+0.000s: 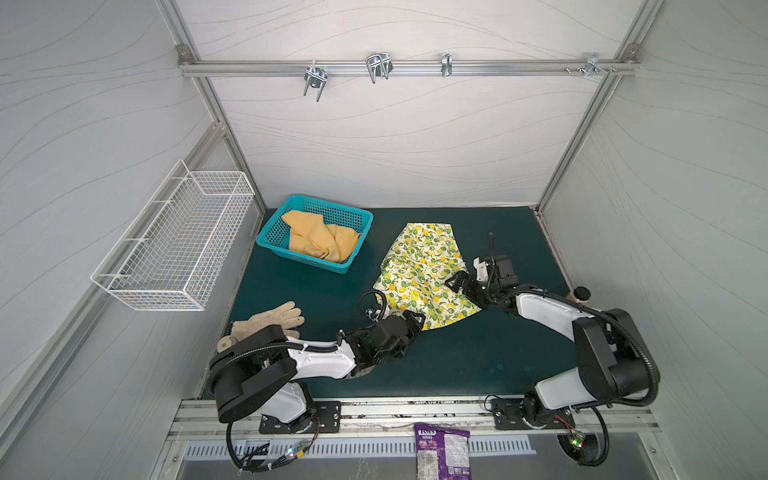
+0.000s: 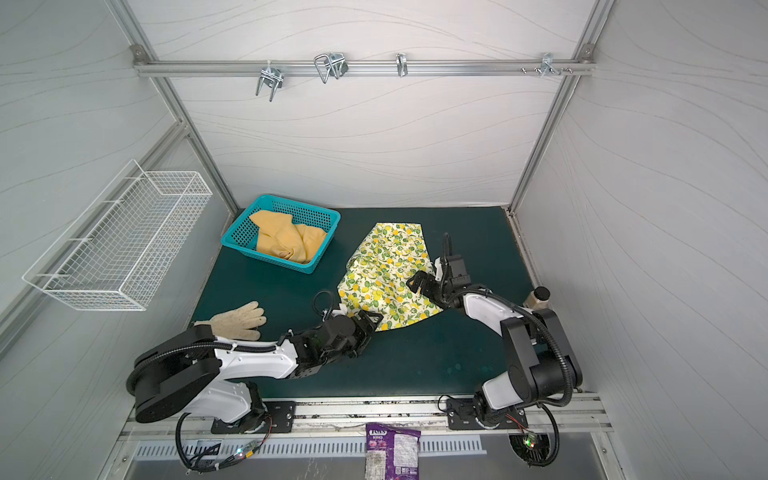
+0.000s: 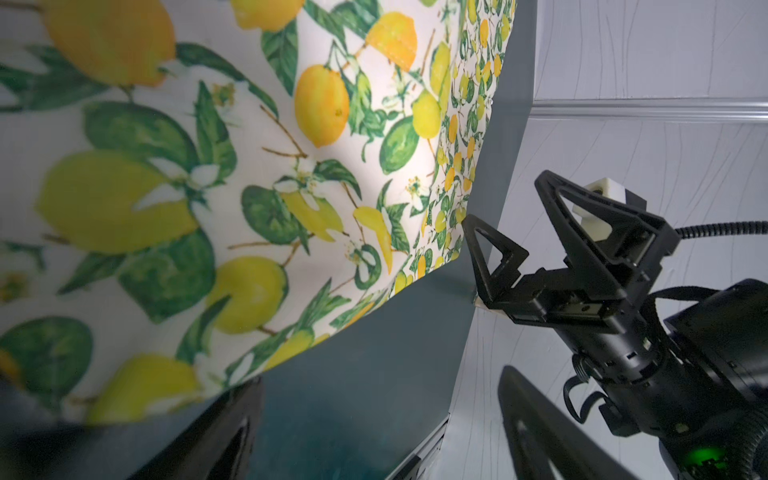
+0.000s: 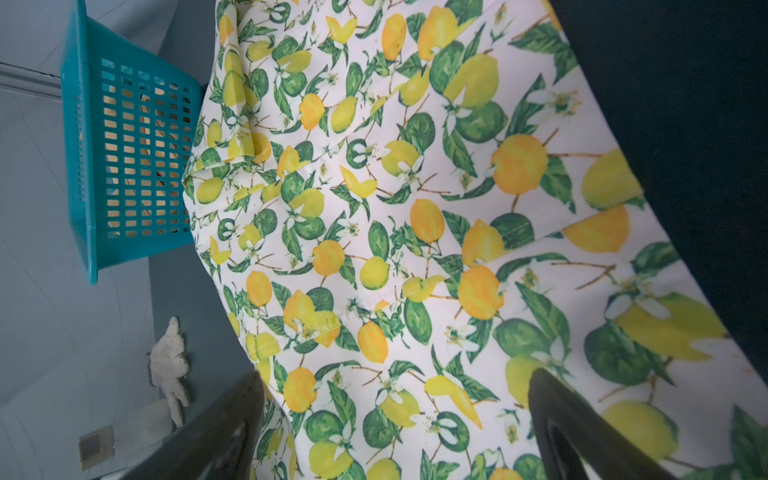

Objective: Fold and stack the skirts

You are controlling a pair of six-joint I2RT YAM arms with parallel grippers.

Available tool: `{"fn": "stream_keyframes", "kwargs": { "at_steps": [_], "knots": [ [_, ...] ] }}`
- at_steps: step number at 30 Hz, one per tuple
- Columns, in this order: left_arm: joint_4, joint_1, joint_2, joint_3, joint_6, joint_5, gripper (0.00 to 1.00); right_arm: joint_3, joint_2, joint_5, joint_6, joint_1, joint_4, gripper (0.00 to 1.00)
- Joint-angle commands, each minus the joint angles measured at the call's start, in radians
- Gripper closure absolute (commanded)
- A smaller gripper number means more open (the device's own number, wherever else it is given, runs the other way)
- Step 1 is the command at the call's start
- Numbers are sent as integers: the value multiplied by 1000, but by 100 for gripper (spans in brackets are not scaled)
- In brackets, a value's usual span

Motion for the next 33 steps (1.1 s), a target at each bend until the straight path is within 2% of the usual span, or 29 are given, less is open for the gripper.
{"fn": "stream_keyframes", "kwargs": {
  "at_steps": [1, 7, 16, 22, 27, 33],
  "knots": [
    [145, -3, 48, -19, -70, -50, 16, -6, -10, -14, -10, -6, 4, 1],
    [197, -3, 68, -69, -114, -113, 25, -14, -8, -22, -7, -9, 12, 1],
    [170, 5, 23, -110, -136, -194, 35, -29, 0, -32, -3, -9, 29, 1],
    [175, 38, 11, -138, -144, -183, 42, -36, 6, -32, -4, -12, 36, 1],
    [155, 60, -8, -154, -138, -178, 54, -46, 29, -40, 2, -17, 56, 1],
    [130, 87, -37, -165, -132, -172, 59, -47, 68, -50, 8, -18, 78, 1]
  ]
}}
